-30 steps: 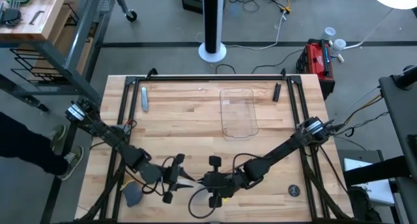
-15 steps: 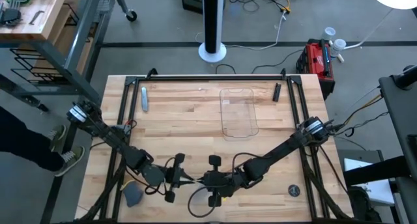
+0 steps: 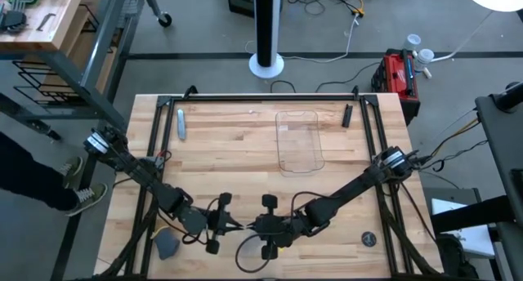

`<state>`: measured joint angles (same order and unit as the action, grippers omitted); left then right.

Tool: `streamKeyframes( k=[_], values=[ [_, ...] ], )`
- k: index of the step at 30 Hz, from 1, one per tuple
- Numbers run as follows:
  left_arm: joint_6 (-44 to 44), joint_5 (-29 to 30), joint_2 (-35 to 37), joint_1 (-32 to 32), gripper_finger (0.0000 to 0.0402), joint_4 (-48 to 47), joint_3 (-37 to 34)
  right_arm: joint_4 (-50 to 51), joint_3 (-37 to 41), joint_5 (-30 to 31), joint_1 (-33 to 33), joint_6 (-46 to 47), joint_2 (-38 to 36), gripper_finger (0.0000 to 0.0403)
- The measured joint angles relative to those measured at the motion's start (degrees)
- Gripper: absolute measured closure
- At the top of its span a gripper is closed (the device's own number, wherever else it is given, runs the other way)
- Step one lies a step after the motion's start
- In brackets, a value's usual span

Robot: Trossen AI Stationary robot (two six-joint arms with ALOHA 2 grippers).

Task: Roll bandage
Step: Close the transparent zip bag

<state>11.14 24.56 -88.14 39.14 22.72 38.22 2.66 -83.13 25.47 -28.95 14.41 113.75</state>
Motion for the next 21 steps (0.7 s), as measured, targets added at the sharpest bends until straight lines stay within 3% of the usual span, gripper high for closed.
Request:
streamKeyframes(
  k=[21],
  values=[
    [0.4, -0.5, 0.2, 0.3, 0.0401, -0.3, 0.1, 0.1, 0.0, 1.2, -0.5, -0.4, -0.9, 0.0403]
  ],
)
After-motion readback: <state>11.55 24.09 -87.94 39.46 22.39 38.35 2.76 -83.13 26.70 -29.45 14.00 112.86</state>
